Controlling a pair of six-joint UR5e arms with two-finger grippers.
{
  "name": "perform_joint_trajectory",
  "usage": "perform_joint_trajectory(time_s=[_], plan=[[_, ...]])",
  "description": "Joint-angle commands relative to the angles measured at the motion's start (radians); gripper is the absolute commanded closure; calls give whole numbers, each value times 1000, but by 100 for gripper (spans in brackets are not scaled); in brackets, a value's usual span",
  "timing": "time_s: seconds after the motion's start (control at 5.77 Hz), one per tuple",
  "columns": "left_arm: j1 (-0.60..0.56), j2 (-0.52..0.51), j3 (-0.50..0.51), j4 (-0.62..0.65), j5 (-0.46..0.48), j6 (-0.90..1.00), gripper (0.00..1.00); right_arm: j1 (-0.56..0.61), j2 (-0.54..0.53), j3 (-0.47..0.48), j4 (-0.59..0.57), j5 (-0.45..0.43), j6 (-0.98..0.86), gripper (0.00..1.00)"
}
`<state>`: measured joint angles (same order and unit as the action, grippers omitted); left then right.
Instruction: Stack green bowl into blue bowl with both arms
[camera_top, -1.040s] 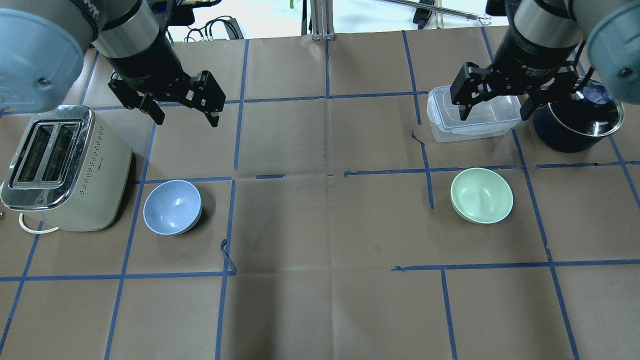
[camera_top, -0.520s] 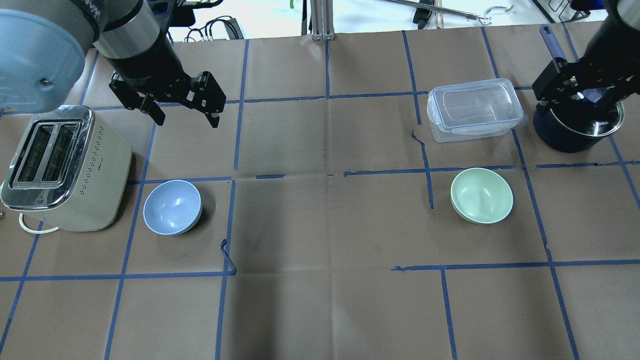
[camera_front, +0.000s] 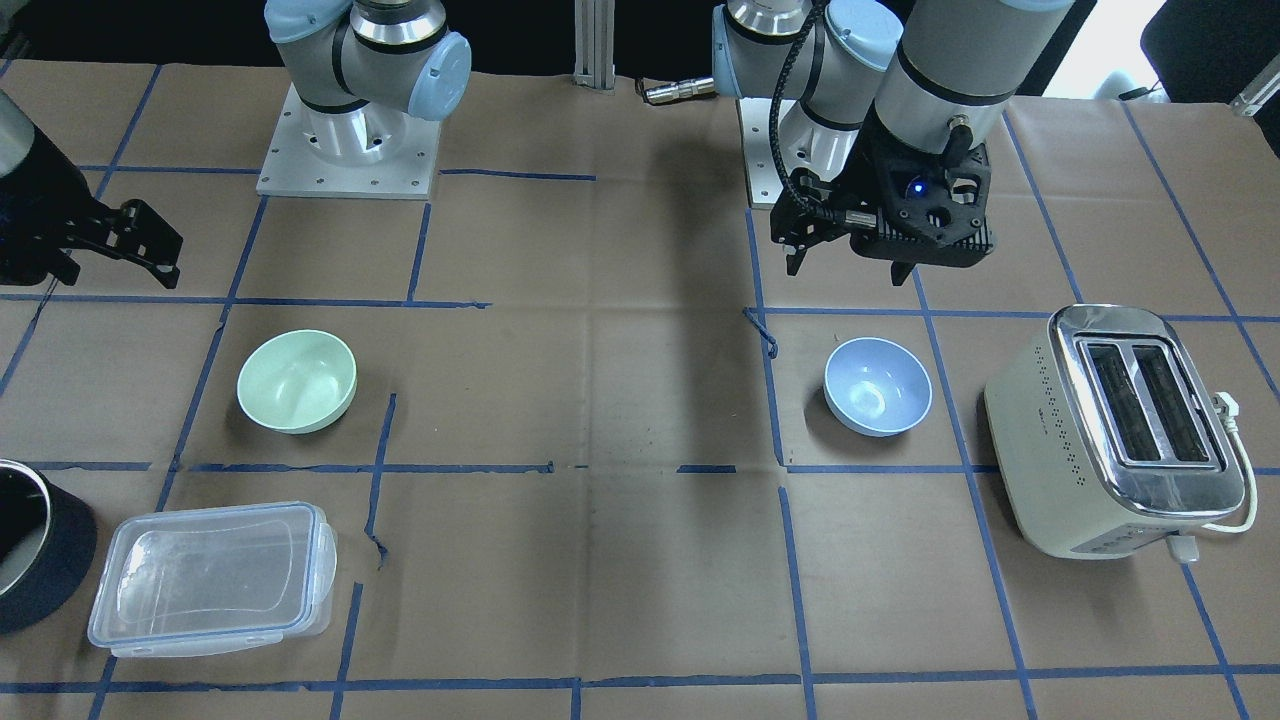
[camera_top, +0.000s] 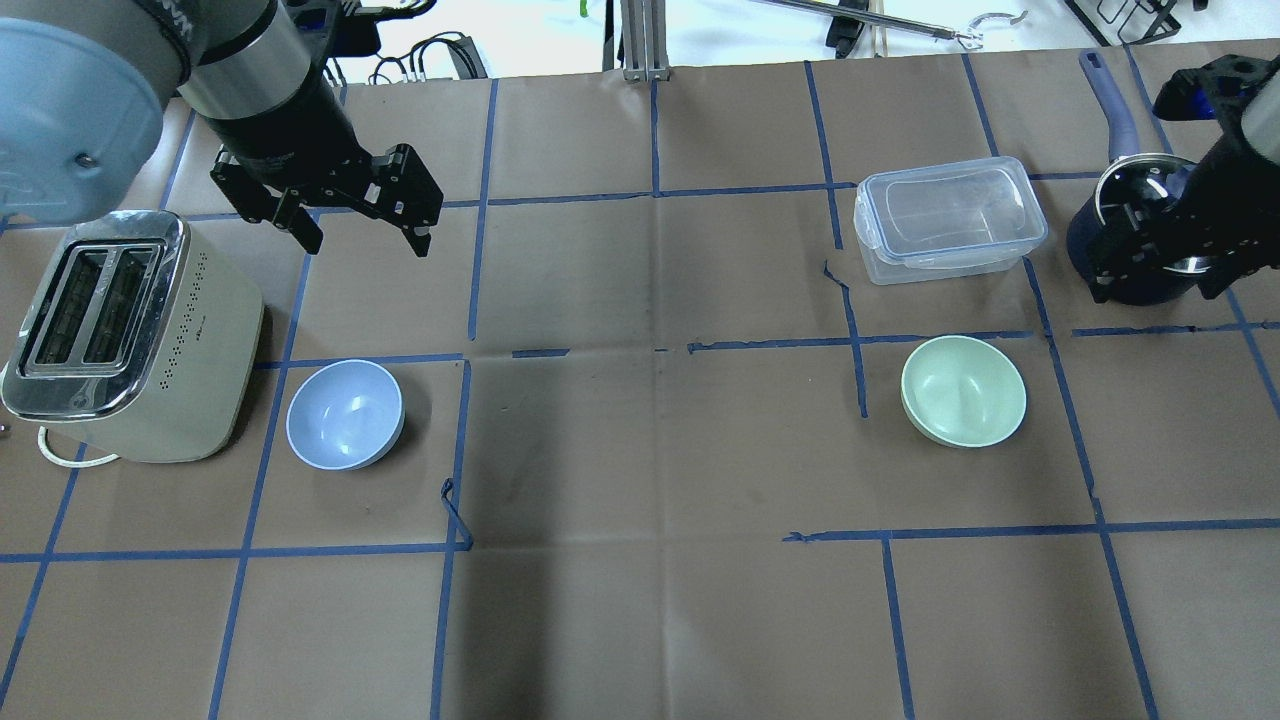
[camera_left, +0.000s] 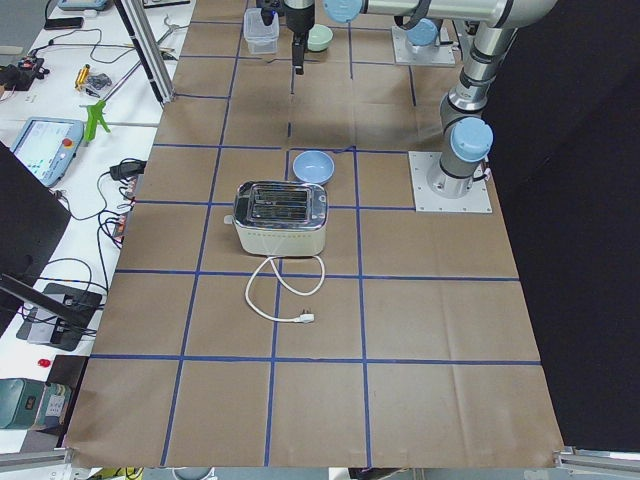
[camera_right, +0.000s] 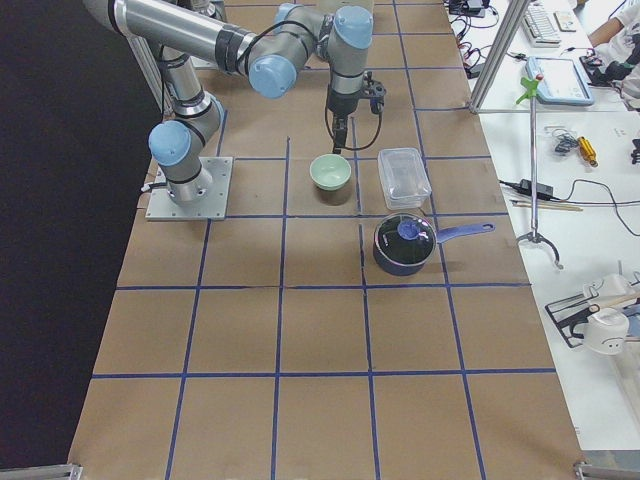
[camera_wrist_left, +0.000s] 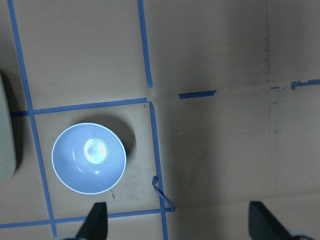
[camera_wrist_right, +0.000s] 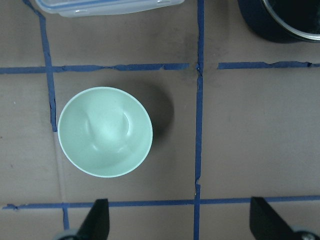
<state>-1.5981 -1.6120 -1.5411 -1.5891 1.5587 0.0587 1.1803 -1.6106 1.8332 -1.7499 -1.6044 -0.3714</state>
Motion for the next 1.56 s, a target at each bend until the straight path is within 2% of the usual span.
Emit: perform_joint_trajectory(time_s=[0.0, 0.17, 0.35, 0.52, 0.87, 1.04, 1.21, 1.39], plan=[[13, -3, -84, 15, -5, 1, 2, -2, 5, 186, -272, 9, 11, 0], [59, -12, -156, 114, -3, 4, 2, -2, 46, 248, -387, 11, 12, 0], [82, -16, -210, 127, -2, 4, 2, 1, 105, 262, -449, 12, 15, 0], [84, -19, -259, 165, 7, 13, 2, 5, 154, 264, -476, 52, 23, 0], [86, -31, -418, 341, 27, 13, 2, 5, 182, 308, -519, 75, 58, 0], [87, -73, -506, 515, 32, 24, 3, 5, 187, 313, -526, 74, 55, 0], [87, -122, -539, 590, 41, 47, 3, 5, 196, 313, -524, 63, 54, 1], [87, -156, -568, 612, 101, 47, 6, 5, 204, 313, -525, 60, 61, 7]])
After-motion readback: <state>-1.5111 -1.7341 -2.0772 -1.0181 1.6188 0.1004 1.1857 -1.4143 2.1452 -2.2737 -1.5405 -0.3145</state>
